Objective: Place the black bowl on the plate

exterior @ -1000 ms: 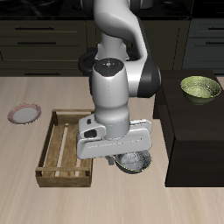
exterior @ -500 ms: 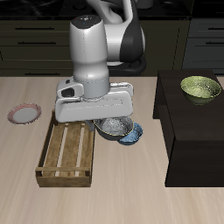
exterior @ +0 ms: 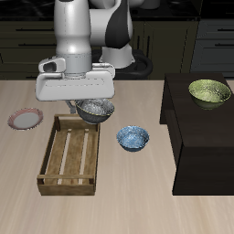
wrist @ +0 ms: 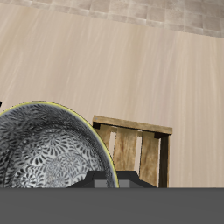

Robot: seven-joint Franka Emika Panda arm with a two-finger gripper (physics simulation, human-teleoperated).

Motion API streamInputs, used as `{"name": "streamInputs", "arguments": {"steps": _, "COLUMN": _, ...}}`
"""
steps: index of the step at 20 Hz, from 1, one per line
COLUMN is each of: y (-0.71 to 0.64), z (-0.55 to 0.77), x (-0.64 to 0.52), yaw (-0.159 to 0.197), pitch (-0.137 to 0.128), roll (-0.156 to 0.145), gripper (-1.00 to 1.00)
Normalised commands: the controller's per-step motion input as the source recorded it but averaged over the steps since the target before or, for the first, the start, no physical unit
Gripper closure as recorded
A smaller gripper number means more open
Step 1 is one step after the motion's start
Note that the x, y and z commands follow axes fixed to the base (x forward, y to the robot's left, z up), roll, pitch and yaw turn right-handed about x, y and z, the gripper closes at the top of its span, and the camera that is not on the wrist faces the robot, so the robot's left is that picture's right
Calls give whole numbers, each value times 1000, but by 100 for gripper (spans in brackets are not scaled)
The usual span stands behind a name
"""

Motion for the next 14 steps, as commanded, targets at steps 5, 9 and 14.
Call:
{"name": "streamInputs", "arguments": {"steps": 5, "y": -259, "z": 15, "x": -452, "yaw": -8, "pitch": -24, "roll": 10, "gripper": 100}}
{"name": "streamInputs", "arguments": {"steps": 9, "y": -103, "z": -26, "x": -378, "yaw": 20, "pitch": -42, "roll": 37, "gripper": 100}}
{"name": "streamInputs", "arguments": {"steps": 14, "y": -387, "z": -27, "x": -380, "yaw": -54, "pitch": -14, "roll": -14, "gripper": 100}}
